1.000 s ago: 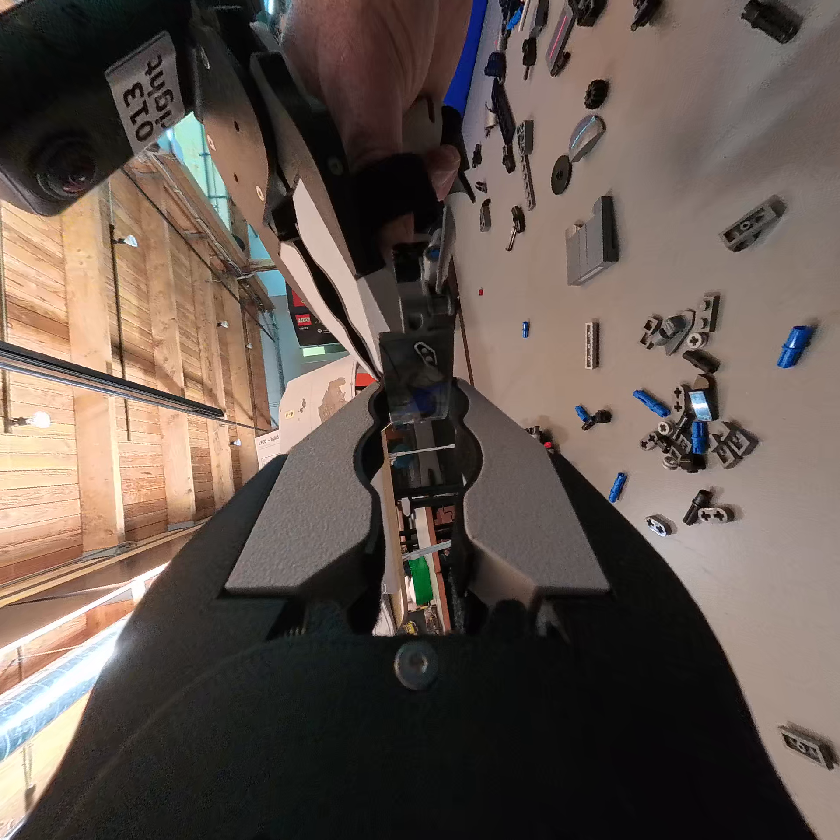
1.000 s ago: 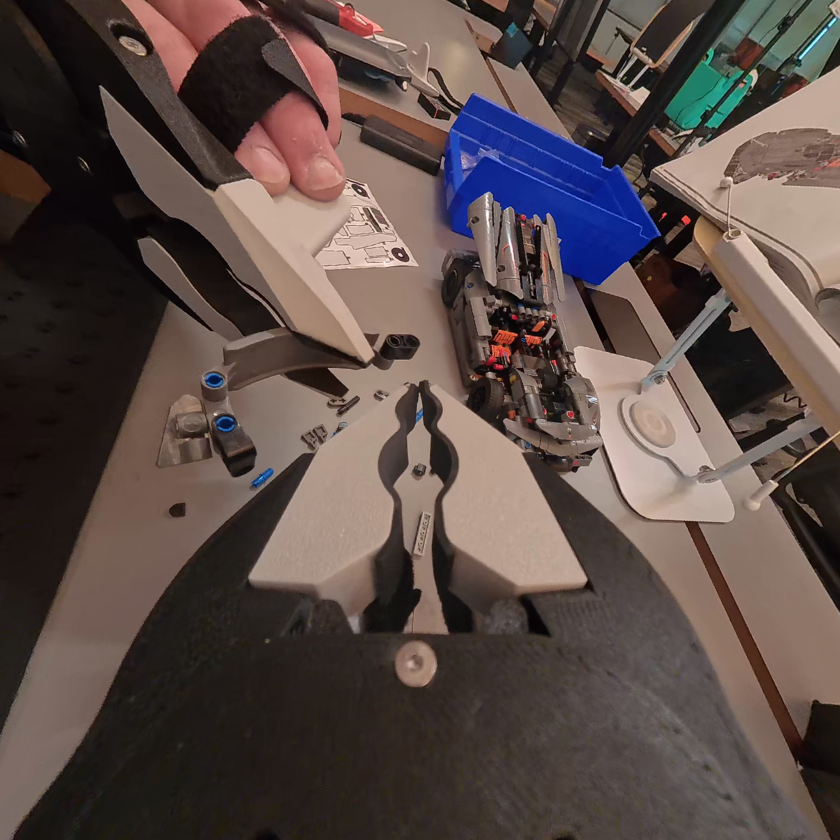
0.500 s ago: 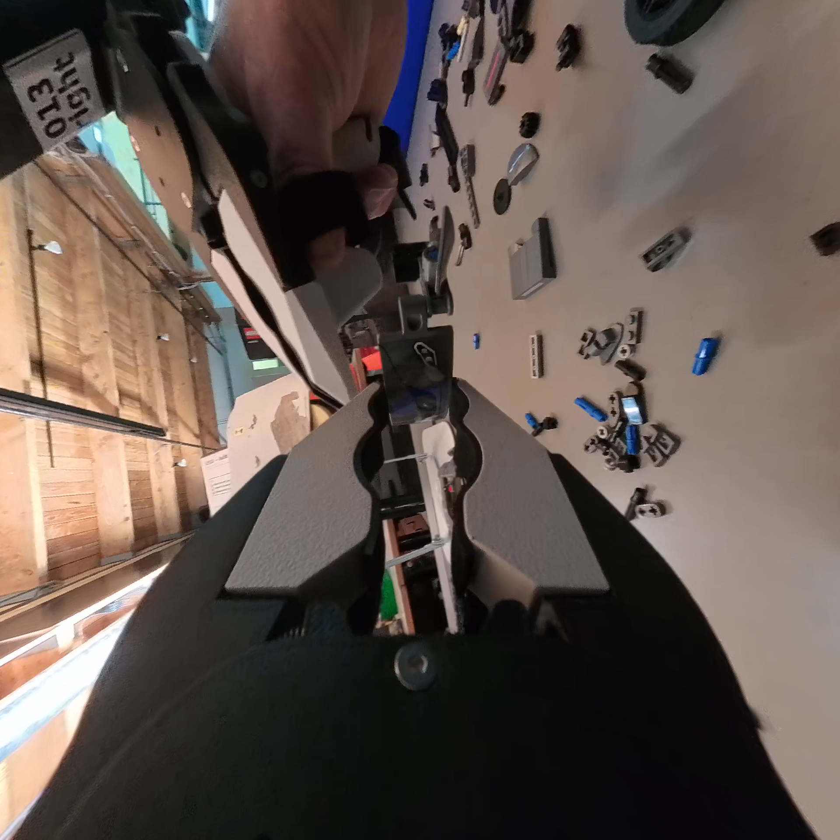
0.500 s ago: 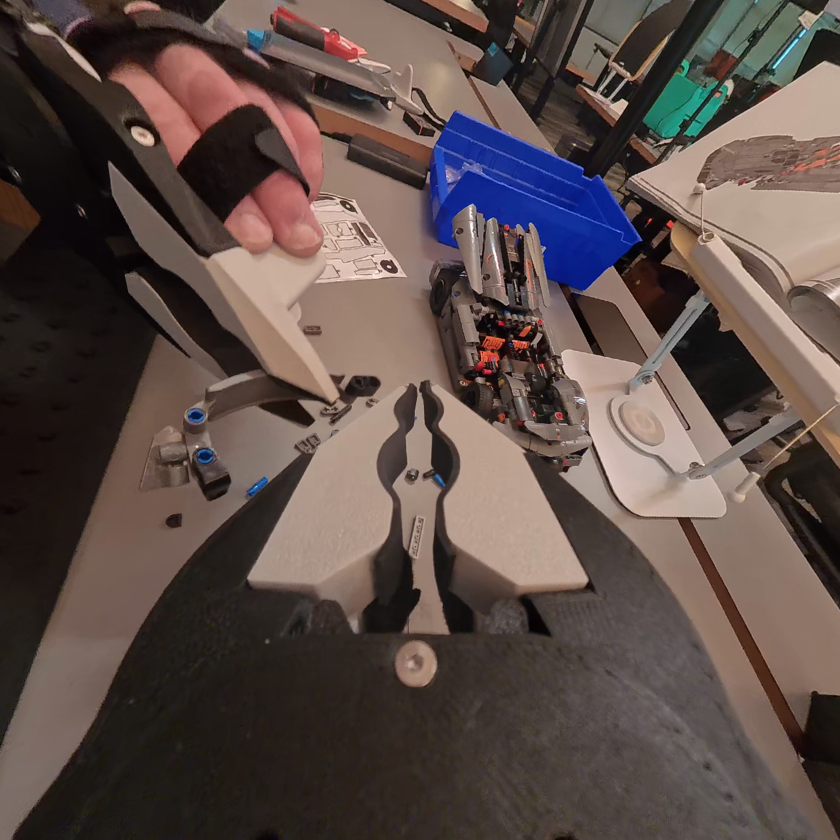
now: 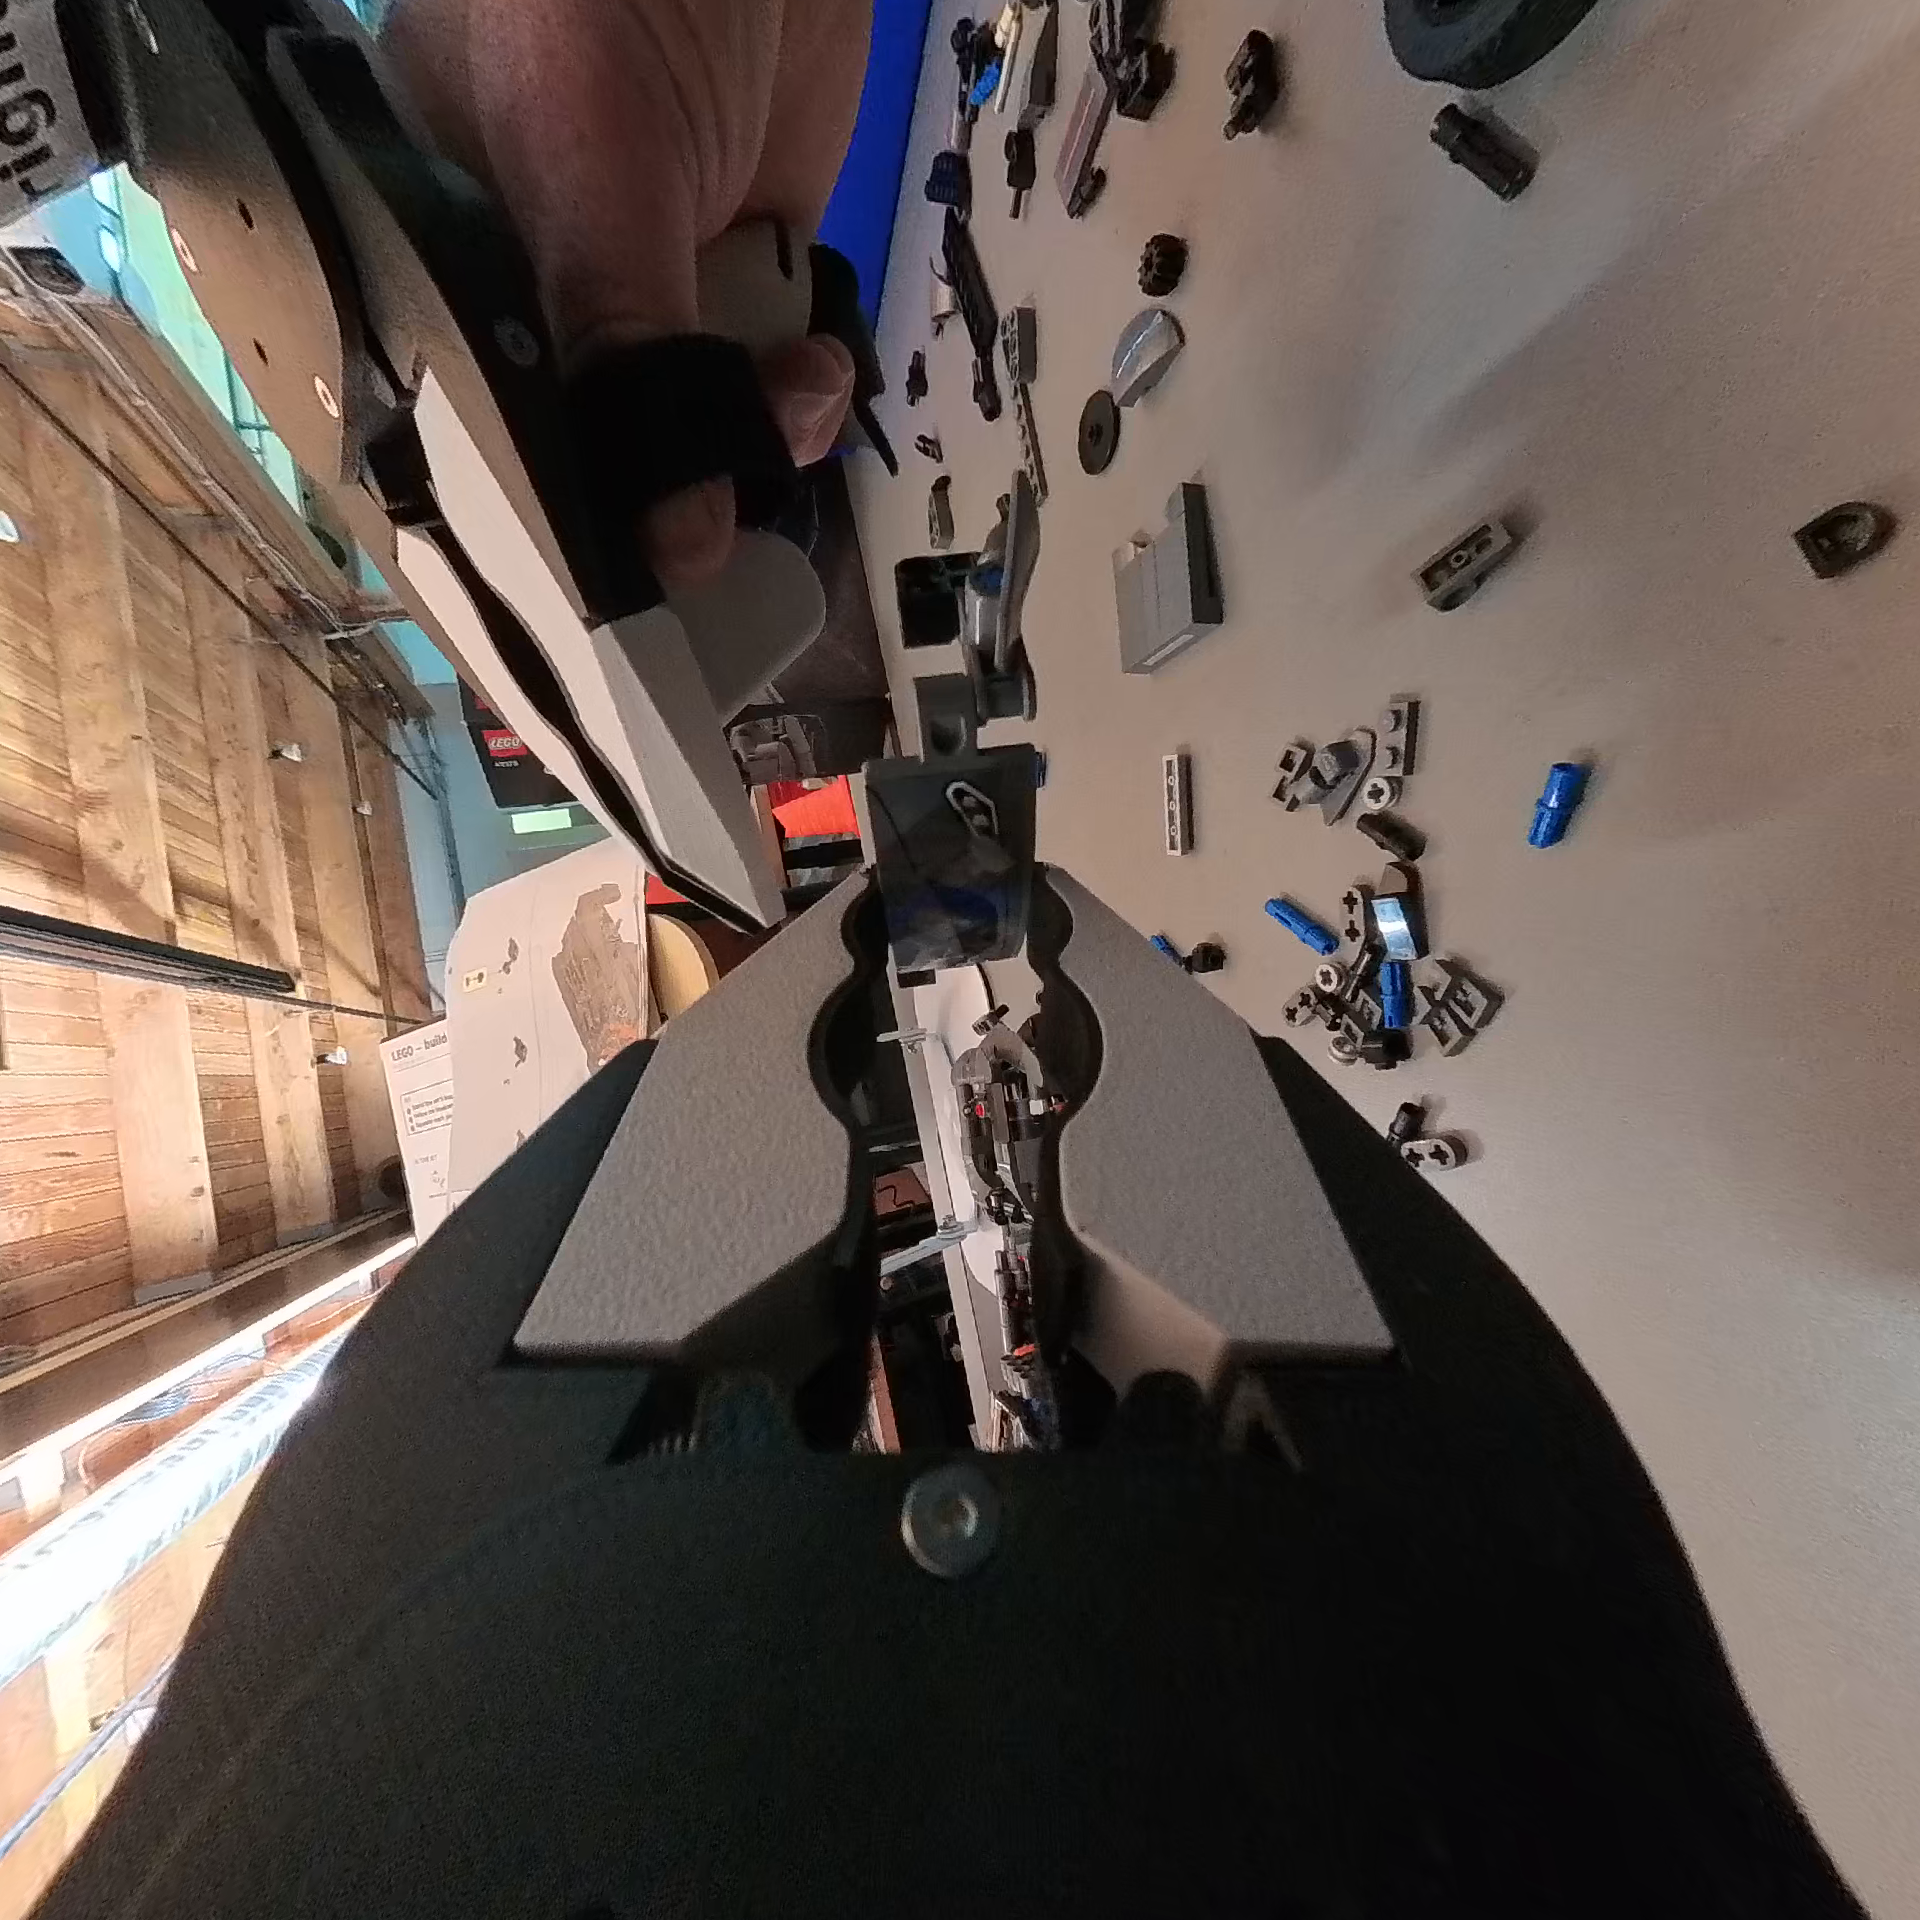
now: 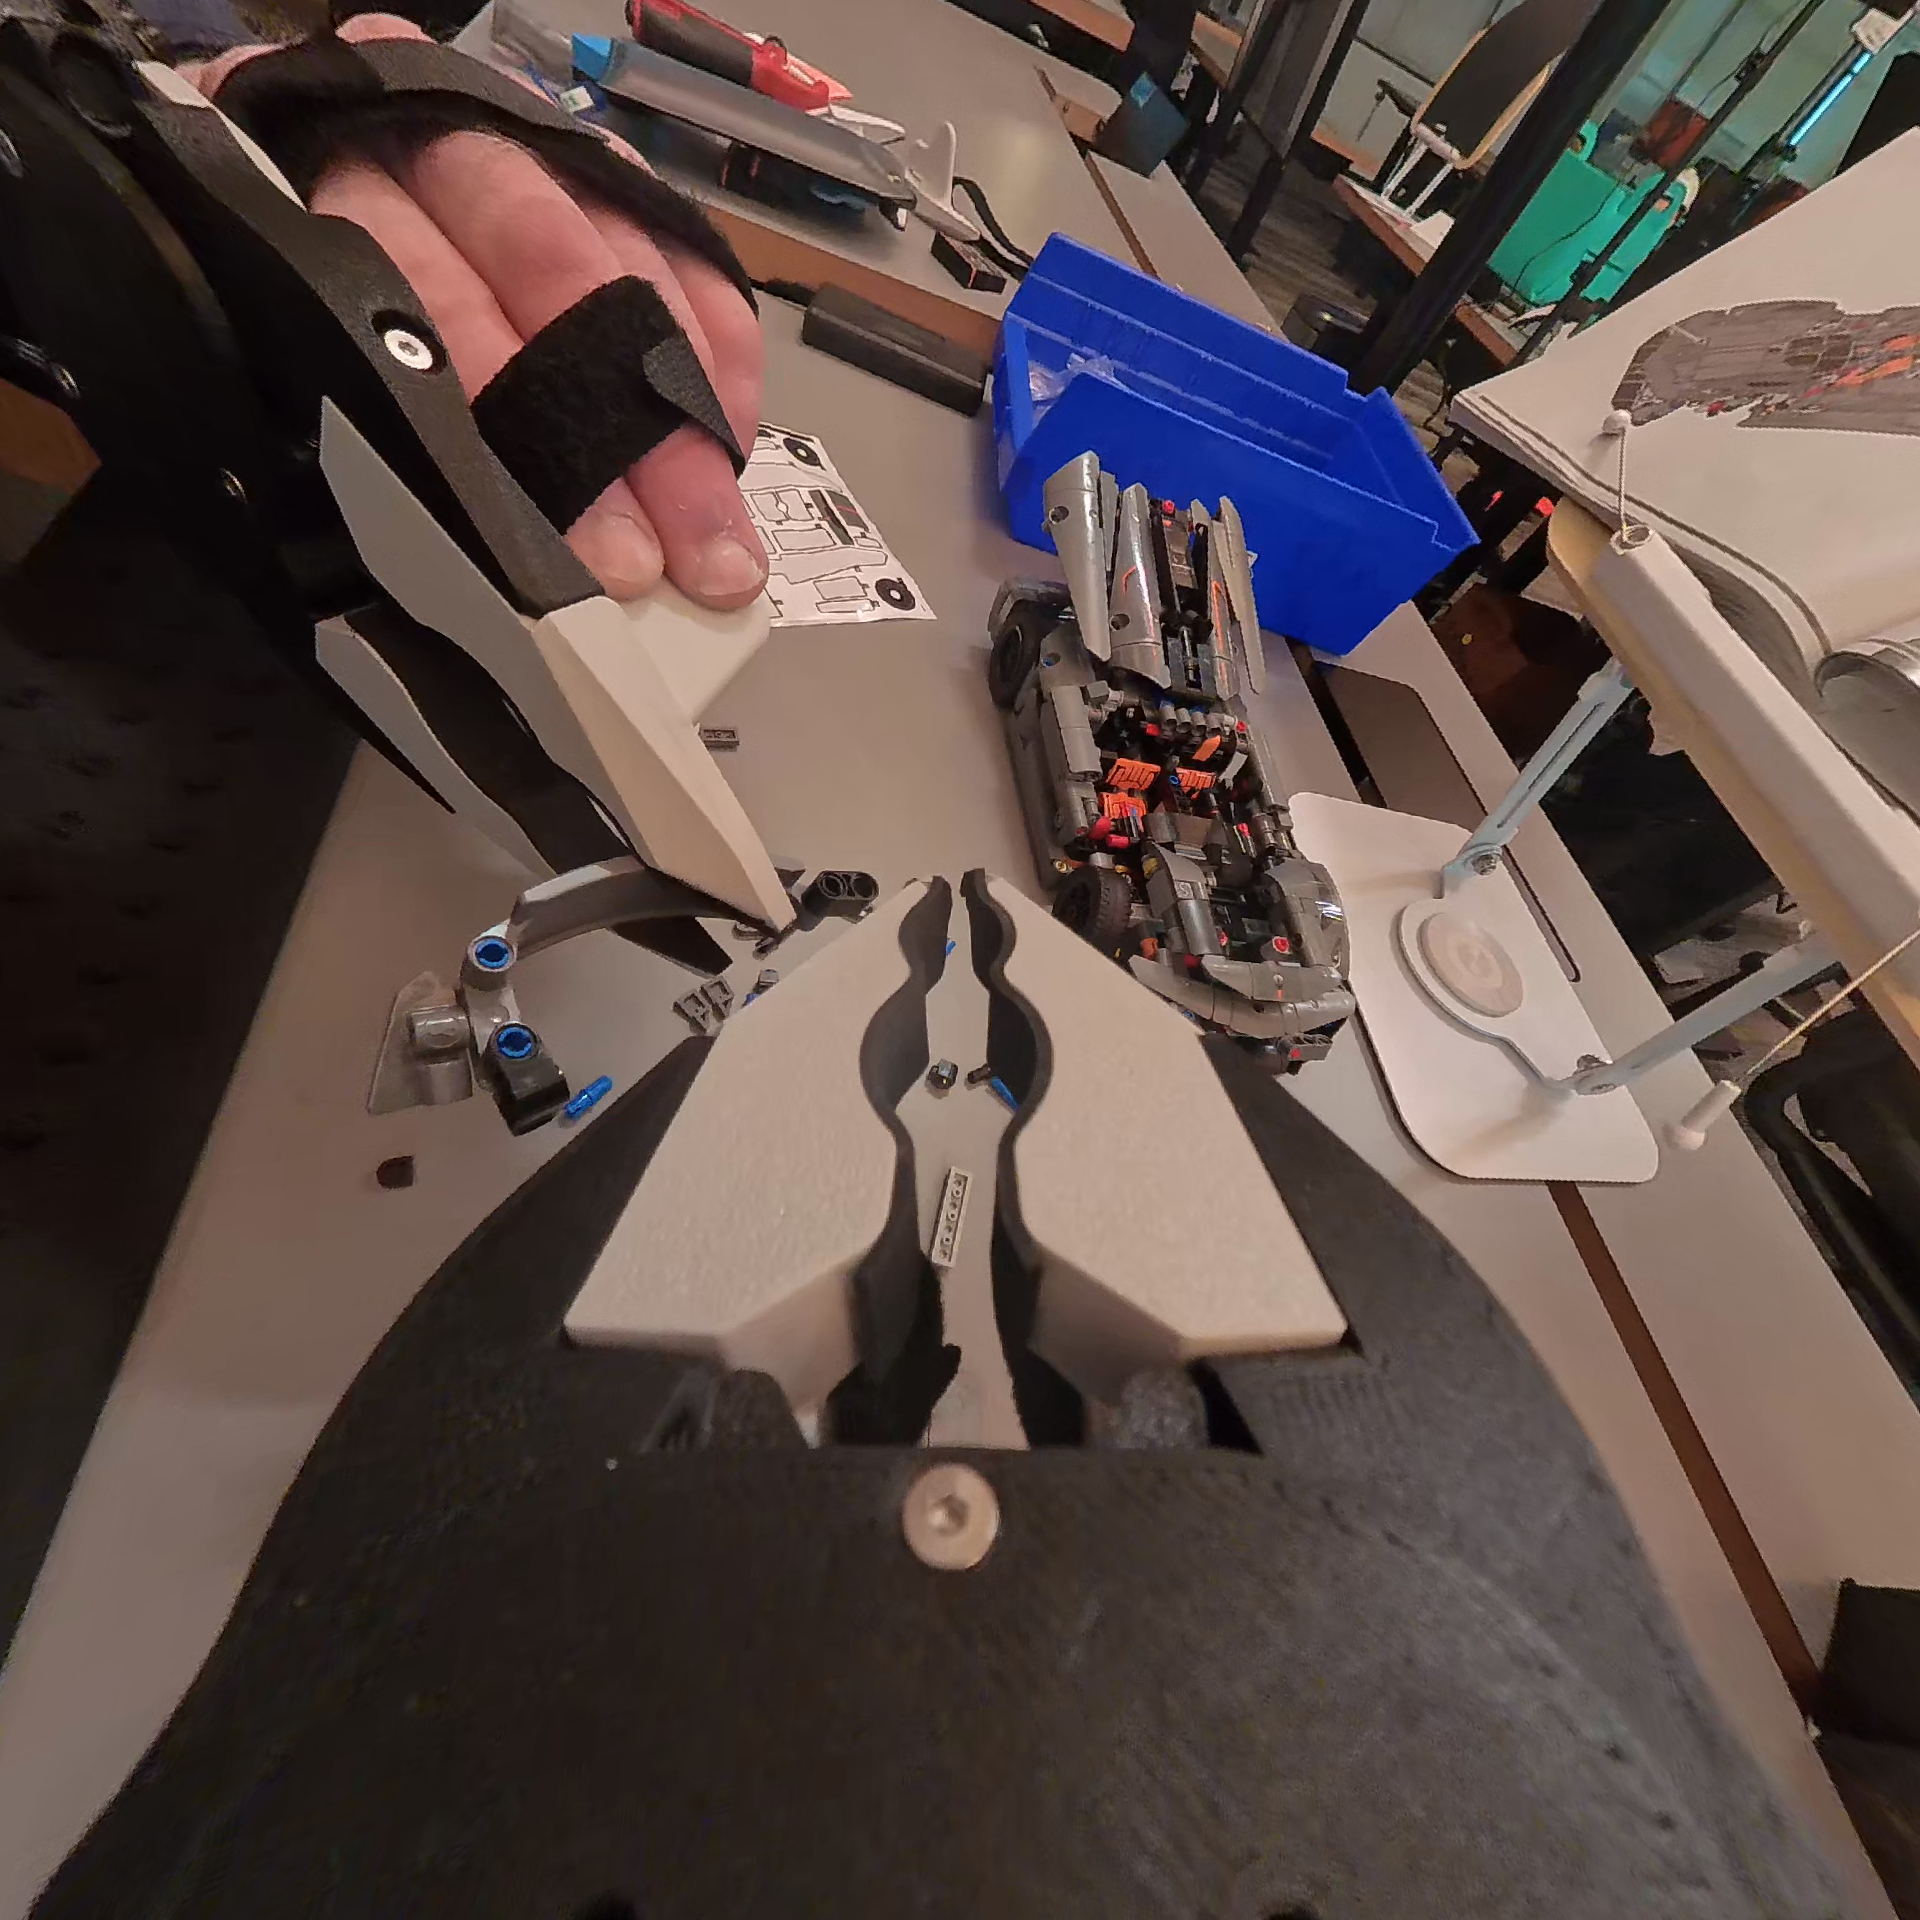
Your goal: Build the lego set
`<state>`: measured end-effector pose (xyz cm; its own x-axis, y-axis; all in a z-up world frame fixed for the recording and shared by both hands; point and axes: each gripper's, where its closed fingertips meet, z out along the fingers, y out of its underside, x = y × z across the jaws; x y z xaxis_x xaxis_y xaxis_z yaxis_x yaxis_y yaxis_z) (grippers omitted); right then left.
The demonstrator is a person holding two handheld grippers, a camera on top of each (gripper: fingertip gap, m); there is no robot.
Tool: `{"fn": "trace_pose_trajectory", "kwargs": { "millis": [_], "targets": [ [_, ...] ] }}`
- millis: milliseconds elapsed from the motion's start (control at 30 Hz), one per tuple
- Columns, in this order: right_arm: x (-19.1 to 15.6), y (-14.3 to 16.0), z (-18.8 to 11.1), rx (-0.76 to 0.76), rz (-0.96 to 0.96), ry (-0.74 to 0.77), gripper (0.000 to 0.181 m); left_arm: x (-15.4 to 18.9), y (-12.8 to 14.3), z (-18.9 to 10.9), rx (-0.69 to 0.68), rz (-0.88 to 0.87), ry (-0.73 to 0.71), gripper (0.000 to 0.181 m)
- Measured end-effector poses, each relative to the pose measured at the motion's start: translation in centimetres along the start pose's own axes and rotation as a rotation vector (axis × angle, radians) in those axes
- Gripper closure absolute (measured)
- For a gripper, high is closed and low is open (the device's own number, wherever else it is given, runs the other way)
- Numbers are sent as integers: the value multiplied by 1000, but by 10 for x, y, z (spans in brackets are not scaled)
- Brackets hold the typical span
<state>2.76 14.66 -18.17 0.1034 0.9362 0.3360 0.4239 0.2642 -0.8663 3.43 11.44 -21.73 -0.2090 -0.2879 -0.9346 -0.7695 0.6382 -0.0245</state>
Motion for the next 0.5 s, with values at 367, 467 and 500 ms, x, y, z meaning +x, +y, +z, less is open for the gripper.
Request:
{"fn": "trace_pose_trajectory", "kwargs": {
  "millis": [367, 467, 500],
  "targets": [
    [0, 0, 0, -3, -5, 1, 180, 1, 3, 2, -8, -4, 4, 159],
    [-1, 1, 0, -5, -7, -1, 180, 0, 3, 2, -10, -5, -2, 159],
    [-1, 1, 0, -5, -7, -1, 180, 0, 3, 2, -11, -5, -3, 159]
  ]
}}
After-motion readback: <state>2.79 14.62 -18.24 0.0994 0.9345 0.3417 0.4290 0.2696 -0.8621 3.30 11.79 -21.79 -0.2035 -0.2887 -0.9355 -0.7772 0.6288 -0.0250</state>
